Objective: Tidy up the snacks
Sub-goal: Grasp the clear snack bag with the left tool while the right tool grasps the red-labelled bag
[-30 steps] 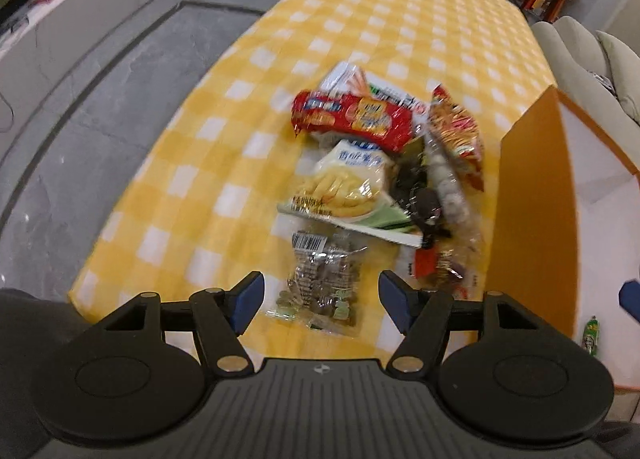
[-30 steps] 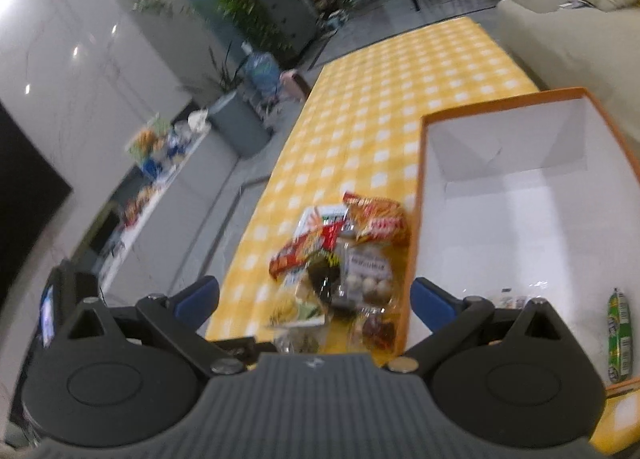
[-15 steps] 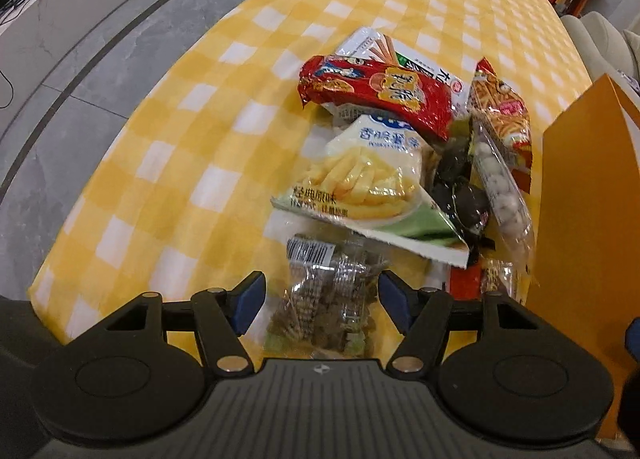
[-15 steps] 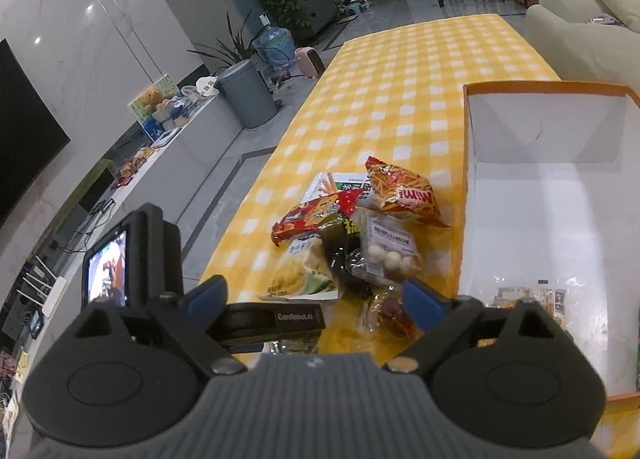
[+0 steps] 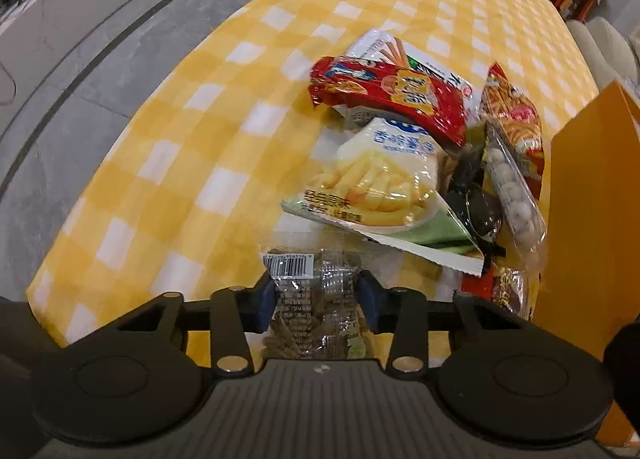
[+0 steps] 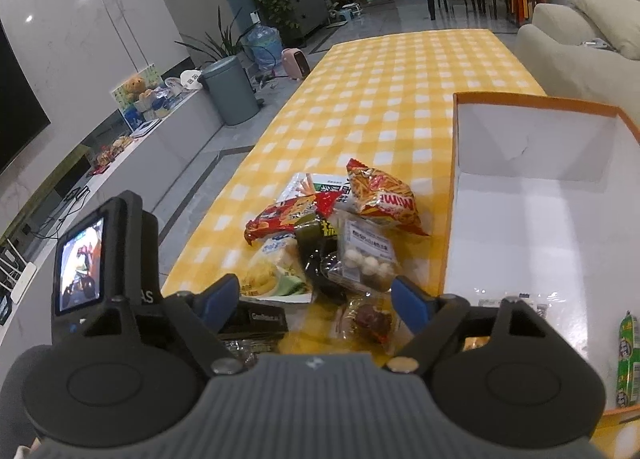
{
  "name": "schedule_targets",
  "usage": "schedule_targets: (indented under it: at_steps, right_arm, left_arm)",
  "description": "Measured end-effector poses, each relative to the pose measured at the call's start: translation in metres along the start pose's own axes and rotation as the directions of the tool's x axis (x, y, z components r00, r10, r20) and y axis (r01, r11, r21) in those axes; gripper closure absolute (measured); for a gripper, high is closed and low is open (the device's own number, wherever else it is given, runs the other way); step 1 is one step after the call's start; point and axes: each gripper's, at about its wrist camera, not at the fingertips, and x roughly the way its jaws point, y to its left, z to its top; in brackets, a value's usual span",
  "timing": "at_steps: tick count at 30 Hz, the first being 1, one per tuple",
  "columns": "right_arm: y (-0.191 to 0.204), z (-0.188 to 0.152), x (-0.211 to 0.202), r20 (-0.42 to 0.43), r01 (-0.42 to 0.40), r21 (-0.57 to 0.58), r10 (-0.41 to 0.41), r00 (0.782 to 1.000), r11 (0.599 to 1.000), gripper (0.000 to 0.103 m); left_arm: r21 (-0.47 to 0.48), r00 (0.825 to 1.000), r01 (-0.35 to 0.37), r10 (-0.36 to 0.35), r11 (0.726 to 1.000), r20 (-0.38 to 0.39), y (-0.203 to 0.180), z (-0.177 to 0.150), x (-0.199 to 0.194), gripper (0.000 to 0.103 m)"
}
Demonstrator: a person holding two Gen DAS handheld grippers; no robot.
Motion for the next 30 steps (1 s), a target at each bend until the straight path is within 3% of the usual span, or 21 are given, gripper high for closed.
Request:
schedule_targets:
  at_steps: [7,13,17,19,23,26,28,29,30]
  right_arm:
    - [0.015,-0.006,0.0,0.012,0.083,-0.042,-0.082,0.997,0.996,0.028]
    - [0.035,-0.014,0.016,0.013,0.178,-0.148,-0.178,0.984,0.973,0.03]
    - [0.047,-0.026,0.046,-0.01,0.271,-0.225,-0.28,0.96,0.936,0.033]
    - [0.055,-0.031,0.061,0.022,0.37,-0.284,-0.379,0.925,0.885,0.033]
    - [0.063,-0.038,0.082,0.087,0.485,-0.332,-0.485,0.87,0.809,0.033]
    - [0.073,-0.043,0.095,0.107,0.501,-0.397,-0.503,0.858,0.769,0.035]
    - [0.084,-0.051,0.103,0.153,0.533,-0.453,-0.527,0.836,0.714,0.035]
    - [0.087,-0.051,0.109,0.149,0.531,-0.465,-0.529,0.836,0.708,0.035]
    - [0.086,-0.053,0.115,0.113,0.511,-0.46,-0.523,0.845,0.726,0.035]
  left_arm:
    - [-0.059,1.0,0.015,-0.016,0.998,-0.007,0.022,0.003,-0.009,0.06]
    - [-0.041,0.994,0.103,-0.102,0.994,0.025,0.046,0.009,-0.032,0.061]
    - [-0.056,0.996,0.085,-0.084,0.995,0.032,0.057,0.012,-0.039,0.061]
    - [-0.079,0.996,0.084,-0.083,0.993,0.021,0.062,0.015,-0.036,0.061]
    - [-0.085,0.995,0.096,-0.095,0.992,0.016,0.061,0.017,-0.035,0.061]
    - [-0.083,0.996,0.088,-0.087,0.993,0.02,0.061,0.016,-0.041,0.061]
    - [-0.074,0.996,0.077,-0.074,0.994,0.048,0.062,0.017,-0.049,0.061]
    - [-0.071,0.996,0.072,-0.067,0.995,0.062,0.063,0.018,-0.052,0.061]
    - [-0.071,0.995,0.07,-0.065,0.995,0.071,0.065,0.019,-0.055,0.061]
